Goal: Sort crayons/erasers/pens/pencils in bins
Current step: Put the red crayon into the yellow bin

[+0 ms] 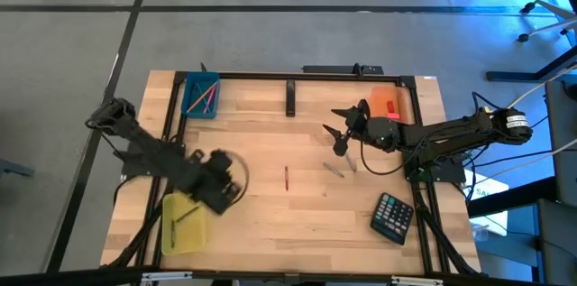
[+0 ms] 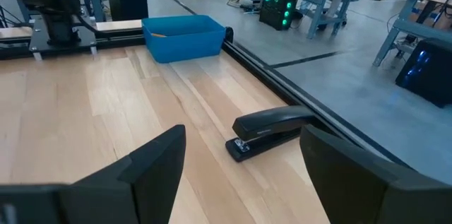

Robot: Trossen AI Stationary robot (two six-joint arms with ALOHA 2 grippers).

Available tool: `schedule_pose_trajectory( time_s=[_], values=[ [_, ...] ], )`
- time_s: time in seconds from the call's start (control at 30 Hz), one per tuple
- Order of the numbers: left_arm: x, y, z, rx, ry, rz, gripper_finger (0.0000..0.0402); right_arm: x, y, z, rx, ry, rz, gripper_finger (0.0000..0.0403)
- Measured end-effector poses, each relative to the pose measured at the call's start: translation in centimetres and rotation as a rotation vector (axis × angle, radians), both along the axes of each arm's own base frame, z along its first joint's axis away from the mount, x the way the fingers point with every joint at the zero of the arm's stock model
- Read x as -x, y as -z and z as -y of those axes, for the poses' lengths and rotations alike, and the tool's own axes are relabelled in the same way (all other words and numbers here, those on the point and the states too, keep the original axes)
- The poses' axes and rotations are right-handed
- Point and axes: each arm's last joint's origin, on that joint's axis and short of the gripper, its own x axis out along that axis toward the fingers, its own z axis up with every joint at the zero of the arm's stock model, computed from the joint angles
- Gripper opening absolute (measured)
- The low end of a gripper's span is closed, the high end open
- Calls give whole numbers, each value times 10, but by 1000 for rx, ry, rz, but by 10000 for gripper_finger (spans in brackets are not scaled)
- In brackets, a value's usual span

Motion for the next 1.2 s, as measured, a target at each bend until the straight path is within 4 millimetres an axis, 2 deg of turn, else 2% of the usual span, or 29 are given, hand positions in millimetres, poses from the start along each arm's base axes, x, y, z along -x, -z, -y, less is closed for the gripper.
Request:
schedule_pose_trajectory(
  time_s=[0.1,0.27,0.4,0.53,0.67,1.1,1.2],
  values=[
    [-38,7,-19,74,-110,152,95,0,0,0,0,0,0,281],
    [-101,23,-39,89,12,354,91,0,2,0,-2,1,-19,281],
    [-128,49,-59,85,7,361,90,1,4,0,-3,1,-43,281],
    [-140,78,-64,269,-78,321,90,1,4,0,-3,1,-45,281],
    [-144,95,-58,330,-80,292,90,1,4,0,-1,2,-45,281],
    [-146,98,-62,302,-105,303,90,1,4,1,-12,6,-36,281],
    [-146,105,-62,297,-106,281,90,1,4,1,-22,9,-29,281]
  ],
)
